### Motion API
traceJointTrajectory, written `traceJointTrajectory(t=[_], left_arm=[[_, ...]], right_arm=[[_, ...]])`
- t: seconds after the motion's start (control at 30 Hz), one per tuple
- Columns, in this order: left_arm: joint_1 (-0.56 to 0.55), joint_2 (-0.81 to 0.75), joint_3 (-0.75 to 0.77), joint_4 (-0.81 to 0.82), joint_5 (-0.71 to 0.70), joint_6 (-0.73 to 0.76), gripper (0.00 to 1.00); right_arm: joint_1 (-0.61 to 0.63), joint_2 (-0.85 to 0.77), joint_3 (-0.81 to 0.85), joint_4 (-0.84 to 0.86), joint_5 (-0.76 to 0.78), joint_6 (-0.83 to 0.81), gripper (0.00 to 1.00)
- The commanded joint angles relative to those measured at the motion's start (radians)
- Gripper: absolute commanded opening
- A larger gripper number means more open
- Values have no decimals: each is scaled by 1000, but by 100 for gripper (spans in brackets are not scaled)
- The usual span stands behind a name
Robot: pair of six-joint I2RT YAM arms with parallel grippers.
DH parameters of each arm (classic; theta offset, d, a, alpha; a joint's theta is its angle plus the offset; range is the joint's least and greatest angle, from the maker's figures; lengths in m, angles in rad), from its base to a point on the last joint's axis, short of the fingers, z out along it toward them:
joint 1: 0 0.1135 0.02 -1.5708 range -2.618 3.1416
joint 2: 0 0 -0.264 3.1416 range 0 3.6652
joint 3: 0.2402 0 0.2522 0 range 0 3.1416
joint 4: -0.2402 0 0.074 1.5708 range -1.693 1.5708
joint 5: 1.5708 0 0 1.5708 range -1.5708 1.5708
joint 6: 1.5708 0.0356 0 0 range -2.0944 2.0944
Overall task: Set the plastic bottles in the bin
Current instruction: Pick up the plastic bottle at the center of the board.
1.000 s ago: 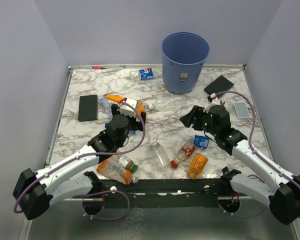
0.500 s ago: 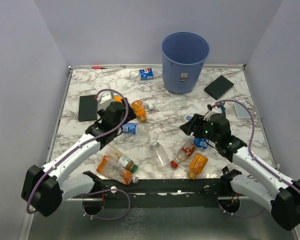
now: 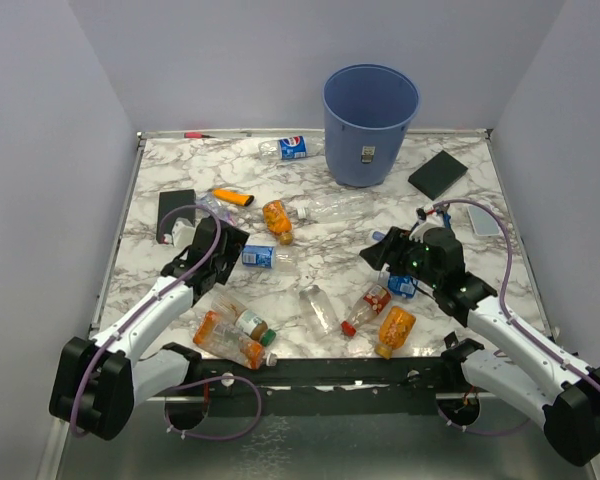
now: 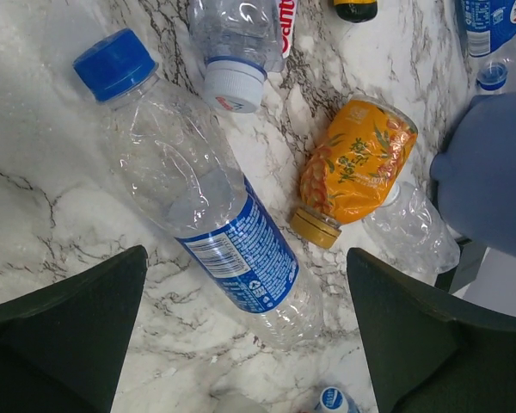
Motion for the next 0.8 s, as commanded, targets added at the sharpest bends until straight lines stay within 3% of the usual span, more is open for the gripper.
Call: traceJointTrajectory(t=[0.0,0.5,0.77], left_arm=[[1,24,-19,-9,-9,-165,99],[1,245,40,-5,-33,-150,99],[1,313,37,82,-17,-111,89]], right_arm=[[1,-10,-2,9,-16,-1,70],[1,-17,13,-31,-8,-21,70],[0,-18,18,-45,5,-29,70]])
